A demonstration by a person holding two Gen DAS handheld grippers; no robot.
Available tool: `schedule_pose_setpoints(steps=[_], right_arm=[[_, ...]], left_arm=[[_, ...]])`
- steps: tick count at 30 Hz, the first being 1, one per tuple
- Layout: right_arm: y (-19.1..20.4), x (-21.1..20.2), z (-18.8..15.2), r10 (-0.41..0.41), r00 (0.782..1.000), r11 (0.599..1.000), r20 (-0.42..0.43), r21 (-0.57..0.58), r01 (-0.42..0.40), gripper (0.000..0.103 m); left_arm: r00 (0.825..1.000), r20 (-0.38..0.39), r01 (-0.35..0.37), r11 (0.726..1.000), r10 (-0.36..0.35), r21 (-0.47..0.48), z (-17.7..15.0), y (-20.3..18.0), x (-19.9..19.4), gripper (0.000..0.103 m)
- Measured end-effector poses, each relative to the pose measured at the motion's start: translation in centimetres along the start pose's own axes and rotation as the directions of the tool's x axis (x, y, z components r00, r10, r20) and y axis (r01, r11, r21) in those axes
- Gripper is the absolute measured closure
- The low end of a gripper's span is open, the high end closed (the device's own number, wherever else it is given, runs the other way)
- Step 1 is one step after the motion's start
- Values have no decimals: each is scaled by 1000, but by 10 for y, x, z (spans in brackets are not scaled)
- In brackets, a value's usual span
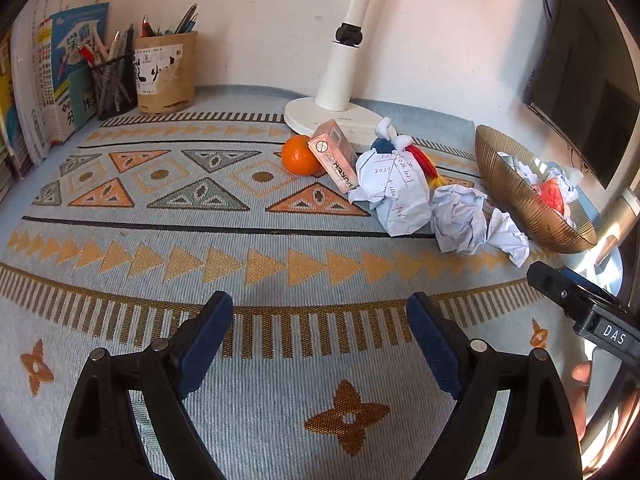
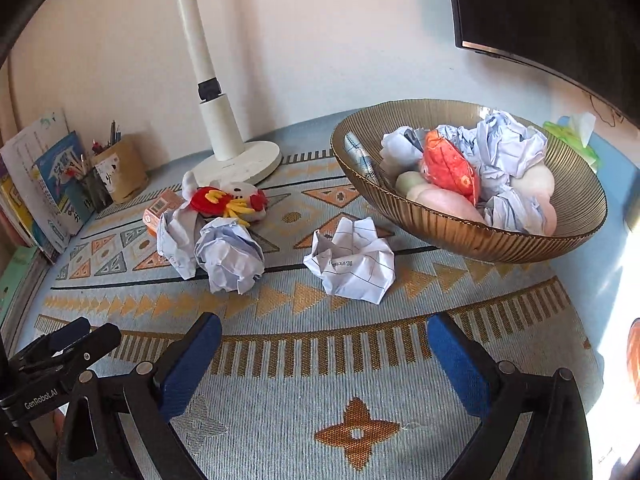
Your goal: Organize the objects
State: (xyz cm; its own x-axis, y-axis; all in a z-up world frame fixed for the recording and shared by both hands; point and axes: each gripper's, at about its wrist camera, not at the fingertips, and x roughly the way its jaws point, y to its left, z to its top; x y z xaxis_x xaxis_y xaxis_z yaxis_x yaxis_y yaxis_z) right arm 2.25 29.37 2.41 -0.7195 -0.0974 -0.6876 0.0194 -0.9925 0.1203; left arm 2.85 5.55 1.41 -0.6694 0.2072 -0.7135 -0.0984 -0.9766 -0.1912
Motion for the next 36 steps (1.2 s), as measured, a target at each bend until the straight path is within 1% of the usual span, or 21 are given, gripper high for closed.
schedule_pose_setpoints(steps=[4,8,13,16,20,21,22,23,24,26,28,30,32,34,35,36], right_arm=[[3,-3,-2,-16,1000,1000,17,-20,17,0],[5,0,-2,-32,999,999,3,-30,32,0],[5,-3,-3,-39,999,999,13,-33,40,0],[-1,-5,-2,-35,999,999,20,-8,35,0],[-14,-10,0,-3,999,998,41,58,0,0],[-17,-11,0,8,999,997,45,71,-11,0],[-20,-11,1,20,999,996,48,82,-24,0],[-21,-12,1,33,998,995,49,90,-37,0],[-23,-11,2,44,998,994,49,95,-49,0],[-23,-12,2,65,997,993,47,96,-70,0],[-21,-11,2,75,996,993,45,85,-79,0],[-16,-12,2,86,995,994,46,60,-89,0],[-8,-12,1,117,992,993,40,13,-117,0],[5,-7,2,178,984,982,-10,-63,-178,0],[13,-4,2,183,982,977,-43,-104,-186,0],[21,-2,3,152,986,976,-62,-149,-159,0]], left_arm=[[1000,-12,1,1000,-1,-11,0,2,2,14],[1000,-18,-1,1000,1,-9,-1,1,3,14],[1000,-20,-2,1000,2,-9,-1,2,3,14],[1000,-20,-6,1000,5,-10,-1,1,3,14],[1000,-16,-15,1000,15,-5,-1,-2,2,14],[1000,-16,-6,1000,6,3,0,-4,1,14],[1000,-22,20,1000,-20,0,4,-6,1,14],[998,-31,63,998,-63,-16,8,-8,2,14],[994,-36,105,994,-107,-42,15,-9,3,14],[984,-48,167,980,-173,-104,31,-7,10,14],[975,-65,200,964,-214,-176,48,-3,23,14],[970,-66,216,955,-234,-205,59,-4,38,14],[968,-89,219,962,-235,-164,67,-14,53,15],[969,-120,200,972,-214,-123,71,-26,68,18],[969,-123,199,973,-213,-115,72,-30,73,20],[967,-124,211,971,-225,-113,73,-33,77,20]])
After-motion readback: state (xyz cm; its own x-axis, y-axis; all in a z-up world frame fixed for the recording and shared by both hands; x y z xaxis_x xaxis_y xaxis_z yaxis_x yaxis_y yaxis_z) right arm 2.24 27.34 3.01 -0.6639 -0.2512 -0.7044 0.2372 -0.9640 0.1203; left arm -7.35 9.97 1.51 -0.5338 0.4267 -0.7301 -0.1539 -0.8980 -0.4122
